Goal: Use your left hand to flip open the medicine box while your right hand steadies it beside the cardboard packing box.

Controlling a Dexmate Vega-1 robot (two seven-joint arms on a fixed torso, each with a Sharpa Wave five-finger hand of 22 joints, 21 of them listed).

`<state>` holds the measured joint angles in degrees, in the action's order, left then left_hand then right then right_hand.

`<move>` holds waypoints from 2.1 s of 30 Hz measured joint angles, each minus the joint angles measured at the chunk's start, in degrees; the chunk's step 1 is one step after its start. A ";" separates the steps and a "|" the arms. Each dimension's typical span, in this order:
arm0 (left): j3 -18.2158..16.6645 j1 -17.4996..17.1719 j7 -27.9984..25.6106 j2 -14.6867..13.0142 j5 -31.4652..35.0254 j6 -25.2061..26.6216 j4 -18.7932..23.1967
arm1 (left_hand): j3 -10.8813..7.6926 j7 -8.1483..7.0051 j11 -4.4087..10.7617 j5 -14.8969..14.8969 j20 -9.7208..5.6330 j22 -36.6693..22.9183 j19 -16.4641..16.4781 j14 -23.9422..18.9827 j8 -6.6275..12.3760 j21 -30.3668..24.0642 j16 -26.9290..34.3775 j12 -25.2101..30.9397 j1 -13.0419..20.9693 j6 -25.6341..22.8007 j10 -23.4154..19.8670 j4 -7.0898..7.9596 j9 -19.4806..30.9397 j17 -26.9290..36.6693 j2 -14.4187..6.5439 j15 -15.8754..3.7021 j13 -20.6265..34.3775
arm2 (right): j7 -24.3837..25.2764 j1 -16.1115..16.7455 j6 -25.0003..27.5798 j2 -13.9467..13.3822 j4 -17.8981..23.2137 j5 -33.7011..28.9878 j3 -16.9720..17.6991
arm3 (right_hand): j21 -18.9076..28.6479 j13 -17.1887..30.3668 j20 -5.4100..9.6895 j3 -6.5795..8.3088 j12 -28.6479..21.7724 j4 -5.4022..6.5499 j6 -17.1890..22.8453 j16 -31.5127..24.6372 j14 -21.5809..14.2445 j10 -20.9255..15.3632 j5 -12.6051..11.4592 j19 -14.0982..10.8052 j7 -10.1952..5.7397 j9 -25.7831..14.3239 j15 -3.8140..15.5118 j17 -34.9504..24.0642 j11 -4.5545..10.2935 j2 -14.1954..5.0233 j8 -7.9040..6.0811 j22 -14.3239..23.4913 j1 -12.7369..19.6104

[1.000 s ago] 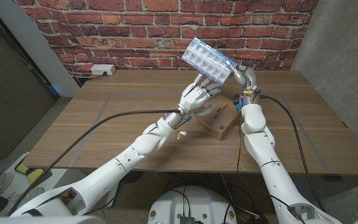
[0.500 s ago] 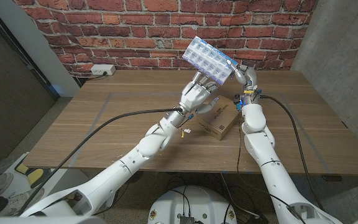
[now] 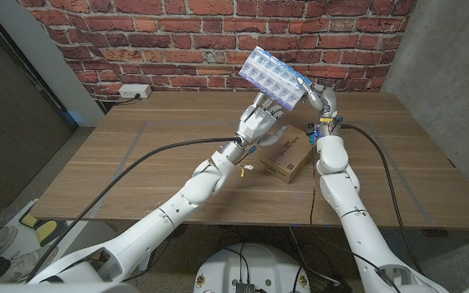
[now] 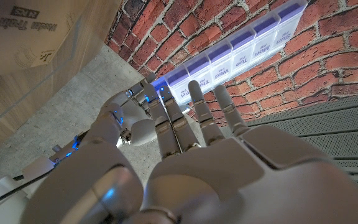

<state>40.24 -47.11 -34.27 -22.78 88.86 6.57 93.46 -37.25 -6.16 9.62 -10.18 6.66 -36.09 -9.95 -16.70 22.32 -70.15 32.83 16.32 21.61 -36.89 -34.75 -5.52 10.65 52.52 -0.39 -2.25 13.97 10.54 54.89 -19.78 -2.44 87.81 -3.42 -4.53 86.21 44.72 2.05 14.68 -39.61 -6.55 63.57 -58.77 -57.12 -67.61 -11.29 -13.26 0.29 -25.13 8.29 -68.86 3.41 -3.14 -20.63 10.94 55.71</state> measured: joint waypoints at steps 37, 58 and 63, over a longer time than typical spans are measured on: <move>1.22 1.40 2.56 0.27 3.29 0.88 -1.64 | -1.28 -1.00 0.46 -0.22 0.44 2.39 0.00 8.93 -11.94 -0.43 -3.41 -7.03 -3.31 18.25 25.68 1.09 -0.14 1.00 0.74 0.05 -3.59 | -0.10 -0.98 -1.02 0.12 -1.78 -0.13 -0.41 | -0.43 0.02 0.00 0.18 -0.01 -0.18 0.23 0.00 0.32 0.01 0.03 0.00 0.18 -0.22 0.11 -0.17 0.01 0.00 0.34 0.00 0.00; 0.49 0.58 10.09 0.80 5.50 3.35 1.85 | 0.37 1.78 -1.13 0.02 1.67 2.92 0.00 14.68 -12.34 -0.43 -3.84 -6.53 -6.02 37.54 35.94 1.85 -0.36 3.08 0.45 0.20 -3.57 | 0.39 0.13 -0.57 -0.02 -2.13 -0.29 -0.08 | -0.43 0.22 0.00 0.17 0.26 -0.17 0.32 0.00 0.38 -0.09 0.04 0.00 0.09 -0.48 0.13 0.12 -0.09 0.00 0.61 0.01 0.00; 0.26 0.58 13.45 1.33 6.00 3.88 2.72 | 0.73 2.30 -1.54 0.01 1.89 2.91 0.23 15.30 -12.34 -0.42 -3.84 -6.53 -6.61 38.06 36.34 1.96 -0.36 3.09 1.04 0.21 -3.57 | 0.68 1.06 -0.77 -0.03 -1.61 -0.12 0.31 | -0.43 0.22 0.00 0.16 0.38 -0.16 0.32 0.00 0.38 -0.09 0.04 0.00 0.09 -0.43 0.06 -0.22 -0.08 0.00 0.68 0.01 0.00</move>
<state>40.50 -46.53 -20.82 -21.45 94.86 10.45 96.17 -36.51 -3.86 8.08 -10.16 8.54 -33.18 -9.73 -1.40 9.98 -70.57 28.99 9.79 15.00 1.17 1.59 -3.55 10.29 55.61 0.66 -2.04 10.40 11.22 55.95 -20.55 -2.48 86.20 -3.54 -4.22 85.78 44.94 2.05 14.85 -39.23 -6.72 63.88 -58.77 -56.74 -67.70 -11.25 -13.26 0.39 -25.57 8.35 -69.07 3.33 -3.14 -19.95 10.94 55.71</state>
